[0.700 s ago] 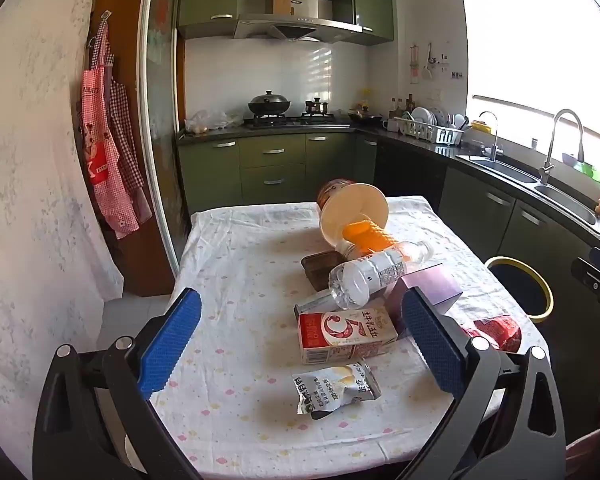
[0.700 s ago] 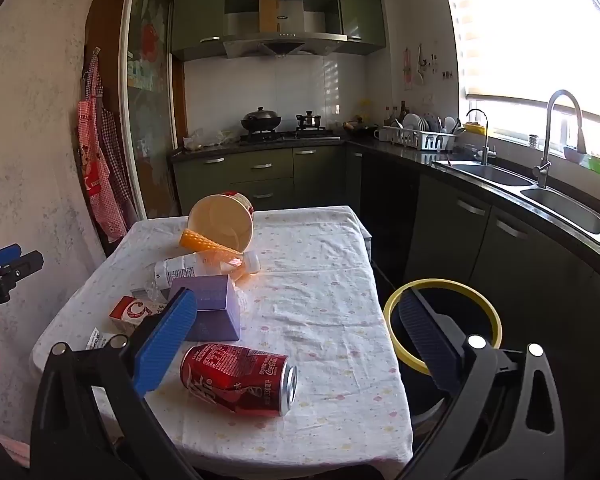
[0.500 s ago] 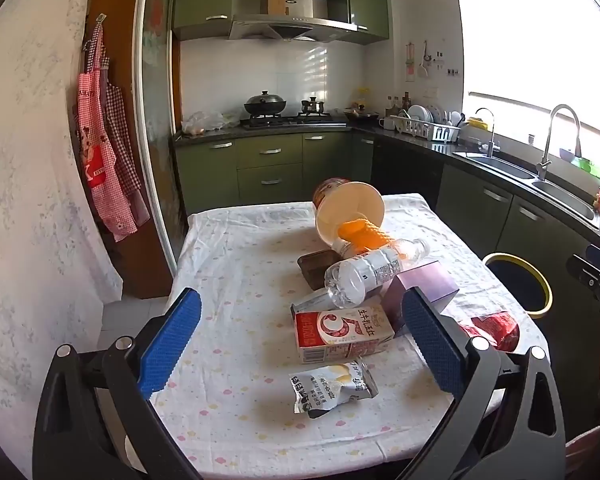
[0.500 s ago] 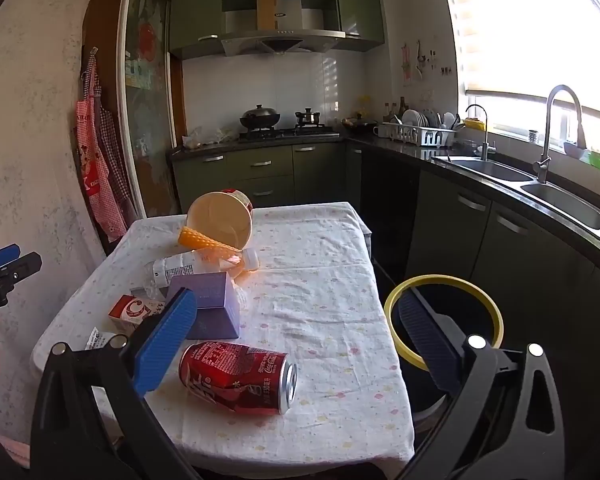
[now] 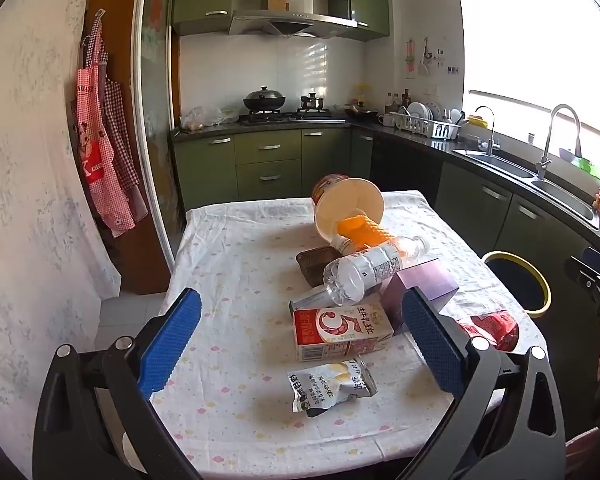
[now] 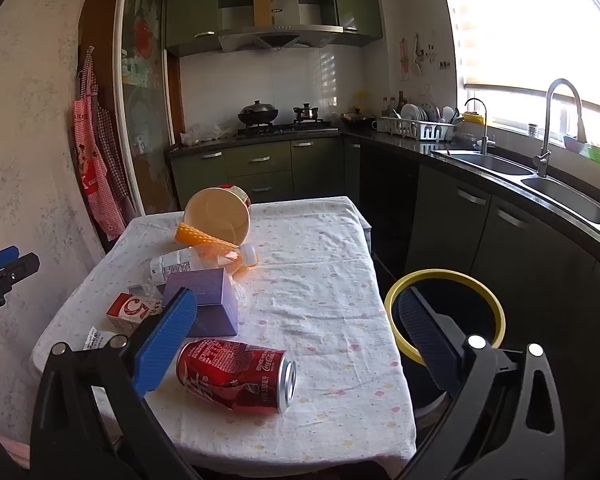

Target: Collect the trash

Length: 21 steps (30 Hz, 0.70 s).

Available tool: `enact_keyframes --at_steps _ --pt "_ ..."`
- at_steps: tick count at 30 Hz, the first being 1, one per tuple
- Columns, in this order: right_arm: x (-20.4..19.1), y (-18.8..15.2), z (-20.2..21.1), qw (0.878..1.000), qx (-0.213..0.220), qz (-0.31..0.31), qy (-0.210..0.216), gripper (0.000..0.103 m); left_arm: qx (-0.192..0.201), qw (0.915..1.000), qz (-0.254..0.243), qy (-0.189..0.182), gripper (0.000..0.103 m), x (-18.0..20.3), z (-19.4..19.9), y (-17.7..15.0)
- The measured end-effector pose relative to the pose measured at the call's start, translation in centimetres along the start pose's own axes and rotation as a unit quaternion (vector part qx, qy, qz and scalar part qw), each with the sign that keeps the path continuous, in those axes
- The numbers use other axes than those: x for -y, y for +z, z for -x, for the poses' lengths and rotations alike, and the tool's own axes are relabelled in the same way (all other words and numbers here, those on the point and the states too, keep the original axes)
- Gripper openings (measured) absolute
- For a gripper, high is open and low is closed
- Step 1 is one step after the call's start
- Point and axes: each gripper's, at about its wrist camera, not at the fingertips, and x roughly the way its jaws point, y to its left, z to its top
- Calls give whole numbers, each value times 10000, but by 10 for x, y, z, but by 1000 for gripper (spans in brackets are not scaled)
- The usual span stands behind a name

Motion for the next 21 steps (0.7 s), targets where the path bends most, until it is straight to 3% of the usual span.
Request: enact_keyframes --at_steps 21 --pt "-1 -7 -4 10000 -39 -62 -17 97 -113 9999 -51 -72 99 5 -6 -5"
